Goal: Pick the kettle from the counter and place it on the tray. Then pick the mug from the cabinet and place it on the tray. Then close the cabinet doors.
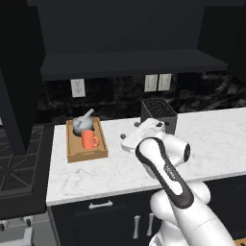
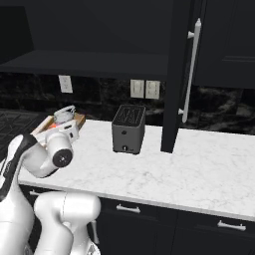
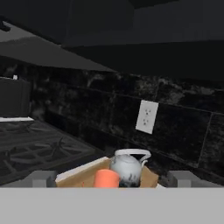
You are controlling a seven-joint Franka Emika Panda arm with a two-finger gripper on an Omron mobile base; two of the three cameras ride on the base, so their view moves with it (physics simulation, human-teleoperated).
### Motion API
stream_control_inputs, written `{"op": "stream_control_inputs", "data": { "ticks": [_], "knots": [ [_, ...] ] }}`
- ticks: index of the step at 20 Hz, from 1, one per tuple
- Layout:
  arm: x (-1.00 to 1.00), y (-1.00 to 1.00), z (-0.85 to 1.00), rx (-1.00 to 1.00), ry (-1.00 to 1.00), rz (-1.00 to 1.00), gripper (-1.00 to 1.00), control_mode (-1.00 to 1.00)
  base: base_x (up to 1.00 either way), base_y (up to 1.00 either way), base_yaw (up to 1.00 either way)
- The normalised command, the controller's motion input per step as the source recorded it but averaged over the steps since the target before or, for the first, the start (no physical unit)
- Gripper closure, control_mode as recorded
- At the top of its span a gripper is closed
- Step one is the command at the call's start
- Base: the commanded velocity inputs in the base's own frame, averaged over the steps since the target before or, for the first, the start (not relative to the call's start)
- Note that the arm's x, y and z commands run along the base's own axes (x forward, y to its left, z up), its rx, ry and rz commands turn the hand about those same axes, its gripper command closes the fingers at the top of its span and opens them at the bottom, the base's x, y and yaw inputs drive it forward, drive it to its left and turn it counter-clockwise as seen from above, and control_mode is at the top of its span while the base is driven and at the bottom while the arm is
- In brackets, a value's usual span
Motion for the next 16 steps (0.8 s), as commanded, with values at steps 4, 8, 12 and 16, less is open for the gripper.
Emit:
{"op": "stream_control_inputs", "data": {
  "ticks": [4, 8, 12, 16],
  "knots": [
    [-0.58, -0.55, 0.53, 0.00, 0.00, -0.19, -1.00, -1.00, 0.00, 0.00, 0.00],
    [-0.61, -0.57, 0.48, 0.00, 0.00, -0.17, -1.00, -1.00, 0.00, 0.00, 0.00],
    [-0.58, -0.60, 0.41, 0.00, 0.00, -0.15, -1.00, -1.00, 0.00, 0.00, 0.00],
    [-0.45, -0.61, 0.15, 0.00, 0.00, -0.12, -1.00, -1.00, 0.00, 0.00, 0.00]
  ]
}}
